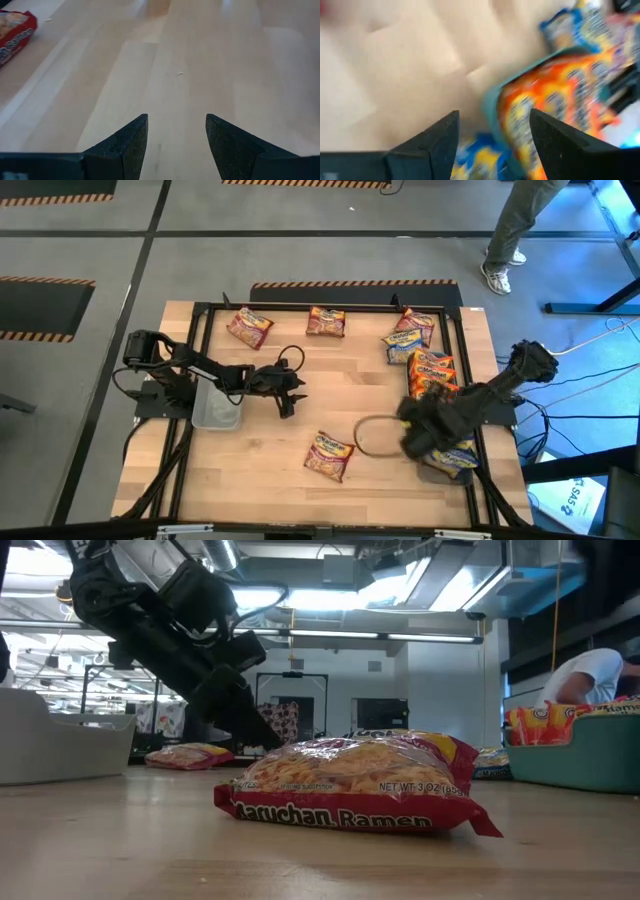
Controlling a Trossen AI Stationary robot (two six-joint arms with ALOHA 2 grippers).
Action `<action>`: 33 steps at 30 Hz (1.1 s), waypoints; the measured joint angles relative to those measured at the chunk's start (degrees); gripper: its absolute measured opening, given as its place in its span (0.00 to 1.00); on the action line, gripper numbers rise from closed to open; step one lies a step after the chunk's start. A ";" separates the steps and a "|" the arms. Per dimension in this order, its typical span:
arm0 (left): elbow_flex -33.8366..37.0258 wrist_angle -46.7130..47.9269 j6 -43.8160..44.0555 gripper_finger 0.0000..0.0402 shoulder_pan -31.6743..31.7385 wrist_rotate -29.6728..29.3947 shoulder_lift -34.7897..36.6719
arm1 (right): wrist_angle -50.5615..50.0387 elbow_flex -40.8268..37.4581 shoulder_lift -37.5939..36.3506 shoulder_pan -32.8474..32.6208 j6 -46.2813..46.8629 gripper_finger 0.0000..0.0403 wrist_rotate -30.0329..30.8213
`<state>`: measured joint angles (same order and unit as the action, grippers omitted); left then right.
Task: Sort Maruchan noodles
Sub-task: Put the blue noodle pack into the black bin
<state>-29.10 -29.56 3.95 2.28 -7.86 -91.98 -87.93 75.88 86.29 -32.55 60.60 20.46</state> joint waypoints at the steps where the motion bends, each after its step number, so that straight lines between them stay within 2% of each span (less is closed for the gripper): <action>1: 0.00 0.00 0.00 0.48 -0.31 0.00 0.00 | 0.11 -0.42 0.01 2.32 -2.83 0.56 1.03; 7: 0.00 -0.04 0.02 0.48 -1.00 -0.42 0.00 | 2.07 -5.39 0.01 21.31 -18.83 0.56 6.71; 10: 0.00 -0.04 0.04 0.48 -0.97 -0.51 0.00 | 9.40 -8.67 0.01 32.22 -26.04 0.56 8.68; 15: 0.00 -0.04 0.07 0.48 -0.95 -1.73 0.00 | 27.17 -14.94 0.04 48.23 -38.52 0.56 5.08; 18: 0.00 -0.04 0.07 0.48 -0.95 -2.14 0.00 | 32.60 -17.88 0.08 55.61 -43.08 0.54 1.98; 21: 0.00 -0.07 0.07 0.48 -0.95 -2.15 0.00 | 35.03 -19.73 0.08 60.49 -45.84 0.45 1.26; 27: 0.00 -0.75 0.03 0.48 -0.91 -3.61 0.00 | 40.78 -22.68 1.30 67.24 -47.57 0.23 -0.60; 33: 0.00 -1.35 0.02 0.48 -0.91 -3.63 0.00 | 44.15 -23.59 4.85 69.35 -49.51 0.09 -1.92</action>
<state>-29.10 -30.91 3.97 1.37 -11.49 -91.98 -43.78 52.29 91.13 36.80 11.09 18.54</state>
